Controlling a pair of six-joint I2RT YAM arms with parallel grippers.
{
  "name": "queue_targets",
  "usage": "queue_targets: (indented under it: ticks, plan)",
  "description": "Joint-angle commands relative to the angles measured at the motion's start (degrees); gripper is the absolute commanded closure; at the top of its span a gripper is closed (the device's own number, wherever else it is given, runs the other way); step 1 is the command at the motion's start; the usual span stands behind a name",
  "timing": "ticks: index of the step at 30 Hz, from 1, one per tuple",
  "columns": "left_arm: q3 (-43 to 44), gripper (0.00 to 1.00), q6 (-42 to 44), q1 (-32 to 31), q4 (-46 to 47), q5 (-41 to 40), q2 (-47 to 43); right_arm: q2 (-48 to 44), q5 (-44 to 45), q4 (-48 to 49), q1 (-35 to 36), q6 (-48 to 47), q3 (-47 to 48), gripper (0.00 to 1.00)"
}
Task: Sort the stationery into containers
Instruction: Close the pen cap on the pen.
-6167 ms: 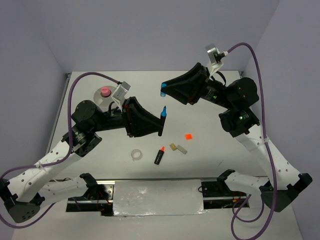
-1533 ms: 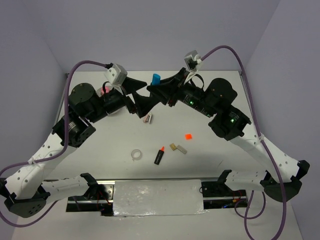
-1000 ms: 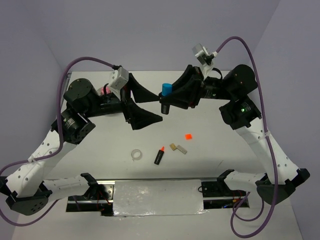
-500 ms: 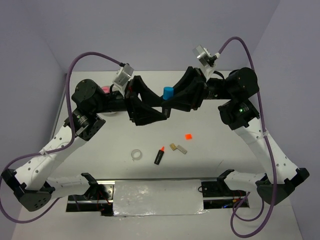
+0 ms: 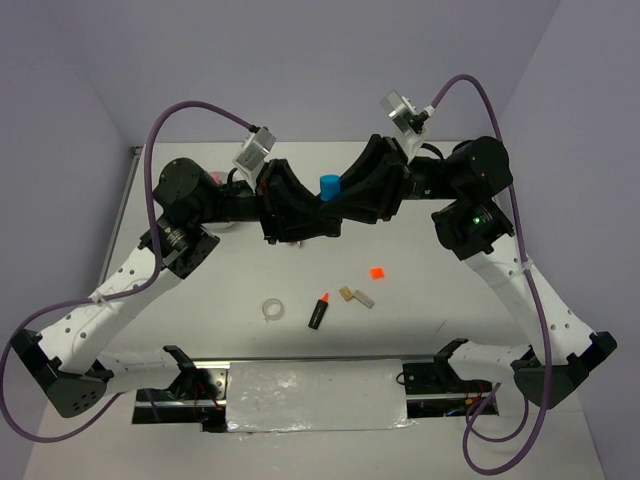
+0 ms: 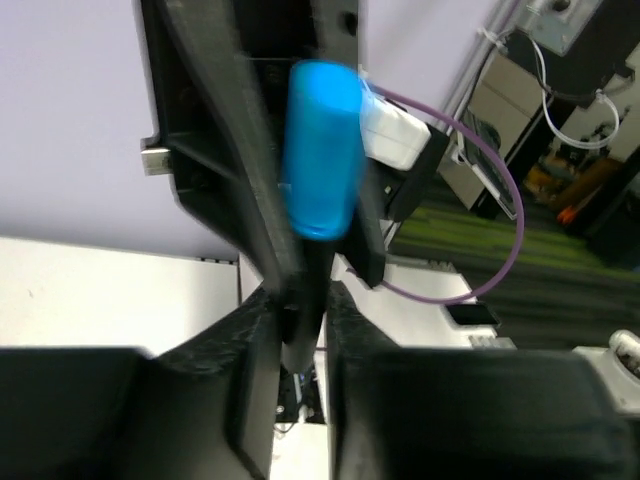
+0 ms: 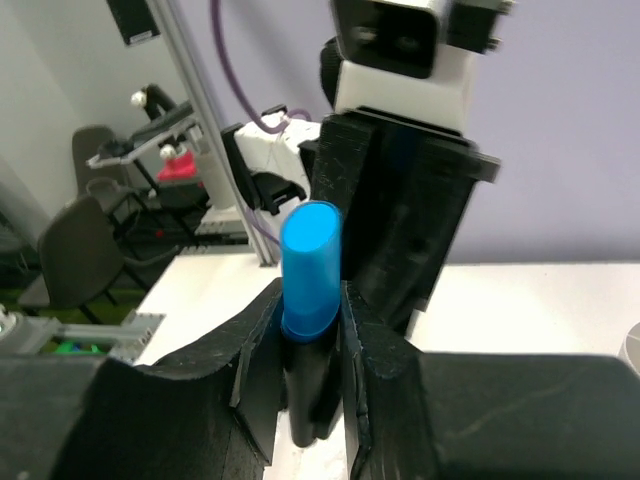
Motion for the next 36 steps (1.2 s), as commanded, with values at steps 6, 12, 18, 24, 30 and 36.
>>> queue_targets:
  ticks: [6,12,18,24,30,36]
  plan:
    - [4.64,1.00,4.05,0.26,-2.93,-2.19,0.72,-0.09,1.68,0.29,1.05,-2.43,0.54,1.00]
    - [5.69,1.00,10.12,0.26,-9.61,-14.32,-2.88,-0.18,2.99,-6.66,0.96,-6.92,1.87,0.71]
    - [7.10,1.00,12.94,0.35,-11.72,-17.95,-3.67,-0.71,4.05,-10.61,0.96,-9.64,1.86,0.46]
    - [7.10,1.00,13.73,0.26,-11.20,-14.17,-3.58,-1.23,6.86,-17.55,0.61,-13.95,4.32,0.13]
    - [6.05,1.00,14.08,0.26,-10.06,-10.30,-5.17,-1.59,11.24,-27.30,-1.32,-18.87,9.41,0.00]
    - [3.94,1.00,12.59,0.34,-8.04,-2.84,-5.08,-1.67,10.30,-24.60,-3.78,-12.65,12.93,0.00]
